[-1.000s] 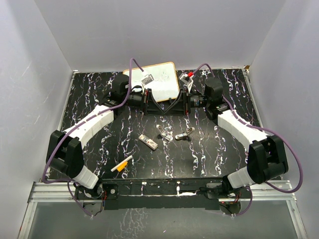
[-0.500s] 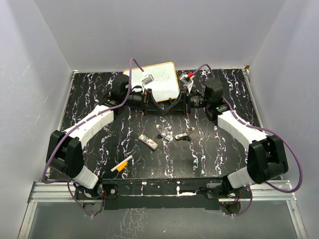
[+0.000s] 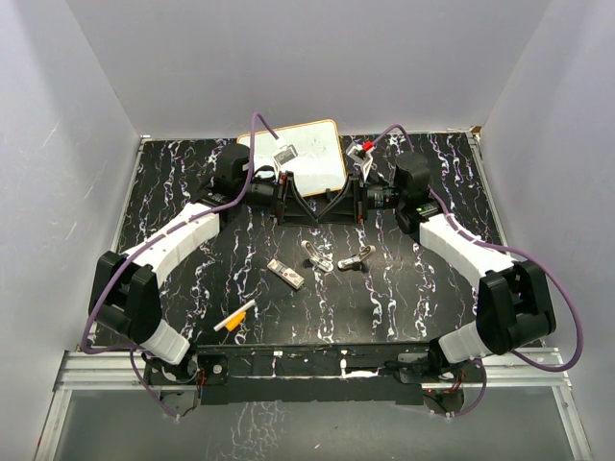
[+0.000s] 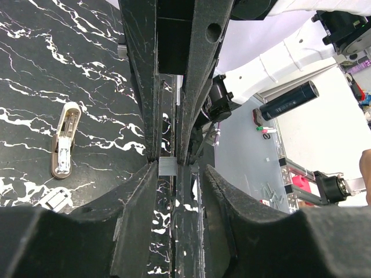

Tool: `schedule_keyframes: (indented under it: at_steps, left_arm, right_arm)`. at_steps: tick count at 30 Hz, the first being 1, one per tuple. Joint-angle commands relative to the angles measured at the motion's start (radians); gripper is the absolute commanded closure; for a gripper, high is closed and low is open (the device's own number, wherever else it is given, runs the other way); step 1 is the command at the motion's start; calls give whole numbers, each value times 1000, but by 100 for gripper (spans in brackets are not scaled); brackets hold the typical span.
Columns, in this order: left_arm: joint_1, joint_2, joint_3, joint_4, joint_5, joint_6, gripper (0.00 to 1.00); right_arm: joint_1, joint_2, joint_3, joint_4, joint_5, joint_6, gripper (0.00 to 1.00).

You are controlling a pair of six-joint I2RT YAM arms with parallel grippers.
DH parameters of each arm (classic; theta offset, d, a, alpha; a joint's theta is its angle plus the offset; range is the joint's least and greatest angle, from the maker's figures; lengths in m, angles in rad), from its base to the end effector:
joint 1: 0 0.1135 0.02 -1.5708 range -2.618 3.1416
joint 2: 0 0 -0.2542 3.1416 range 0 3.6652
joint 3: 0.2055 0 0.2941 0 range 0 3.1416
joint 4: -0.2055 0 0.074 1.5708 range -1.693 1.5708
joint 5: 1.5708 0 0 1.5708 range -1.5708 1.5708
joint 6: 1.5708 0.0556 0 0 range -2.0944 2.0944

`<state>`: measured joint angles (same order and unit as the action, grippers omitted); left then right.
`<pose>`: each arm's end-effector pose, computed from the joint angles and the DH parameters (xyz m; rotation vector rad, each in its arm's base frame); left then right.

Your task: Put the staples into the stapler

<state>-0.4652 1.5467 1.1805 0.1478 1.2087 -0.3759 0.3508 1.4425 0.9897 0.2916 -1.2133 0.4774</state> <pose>0.3303 -0.2240 0.3003 1.0246 1.6688 -1.6409 0.3248 0.1743 0.2786 -0.8680 1.7092 1.6138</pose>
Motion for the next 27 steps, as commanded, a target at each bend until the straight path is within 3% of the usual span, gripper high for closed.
schedule_keyframes:
  at_steps: [1, 22, 27]
  left_arm:
    - [-4, -34, 25, -6, -5, 36, 62]
    - [-3, -37, 54, -114, -51, 142, 57]
    - [-4, -50, 75, -215, -45, 273, 54]
  right_arm:
    - [-1, -43, 3, 17, -17, -33, 87]
    - [-32, -54, -4, 15, -51, -49, 87]
    - [-52, -62, 51, -213, 69, -233, 87]
